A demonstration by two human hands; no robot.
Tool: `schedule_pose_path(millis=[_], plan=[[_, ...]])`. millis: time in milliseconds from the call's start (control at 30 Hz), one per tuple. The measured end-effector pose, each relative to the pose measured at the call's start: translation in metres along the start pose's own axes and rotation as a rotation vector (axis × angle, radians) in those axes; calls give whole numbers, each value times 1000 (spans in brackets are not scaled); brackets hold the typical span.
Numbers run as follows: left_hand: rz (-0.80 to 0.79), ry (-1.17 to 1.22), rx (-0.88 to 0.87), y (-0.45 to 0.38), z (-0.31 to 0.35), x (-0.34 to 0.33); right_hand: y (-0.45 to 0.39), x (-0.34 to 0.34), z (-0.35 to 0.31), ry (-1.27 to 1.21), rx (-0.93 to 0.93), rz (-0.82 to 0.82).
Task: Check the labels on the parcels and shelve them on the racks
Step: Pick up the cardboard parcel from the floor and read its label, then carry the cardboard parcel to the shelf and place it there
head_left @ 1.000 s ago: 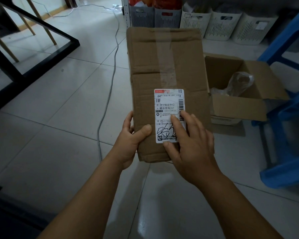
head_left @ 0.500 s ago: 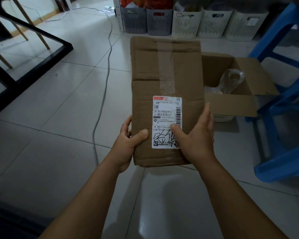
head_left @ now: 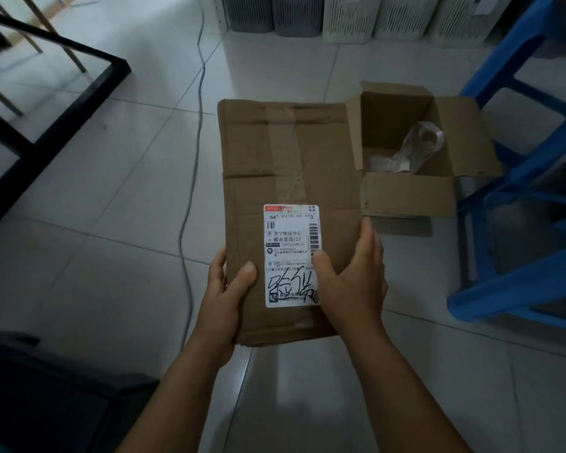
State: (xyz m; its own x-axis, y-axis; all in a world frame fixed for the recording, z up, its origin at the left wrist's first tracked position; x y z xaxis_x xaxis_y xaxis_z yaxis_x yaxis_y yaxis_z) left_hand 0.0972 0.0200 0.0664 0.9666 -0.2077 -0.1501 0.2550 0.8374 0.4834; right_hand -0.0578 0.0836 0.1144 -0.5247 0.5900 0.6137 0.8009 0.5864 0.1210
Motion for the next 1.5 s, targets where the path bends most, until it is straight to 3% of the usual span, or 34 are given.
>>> schedule_pose_path(millis=[433, 767, 1100, 1500], plan=[[172, -23, 38, 137, 230, -27, 35, 155, -207, -9, 54, -68], [36, -2, -57, 219, 396, -64, 57, 288, -345, -35, 124, 66], [-185, 5, -159, 283, 484, -93, 84, 380, -419, -58, 189, 237], [-186, 76, -264, 346, 551, -67, 144, 424, -482, -101, 292, 308]])
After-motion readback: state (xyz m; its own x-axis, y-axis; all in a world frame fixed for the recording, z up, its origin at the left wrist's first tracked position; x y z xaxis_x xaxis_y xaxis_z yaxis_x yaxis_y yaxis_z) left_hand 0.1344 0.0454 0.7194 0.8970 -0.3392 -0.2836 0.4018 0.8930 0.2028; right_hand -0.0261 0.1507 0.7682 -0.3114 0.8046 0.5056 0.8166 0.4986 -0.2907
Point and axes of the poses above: each hand's wrist, its own y-axis away from the middle knuckle, its own x-axis out of the back of the hand, z = x × y, the point moved 2 cm from there along -y, towards the middle knuckle, and after that the axes turned 5 degrees about z, right-handed, at the moved point
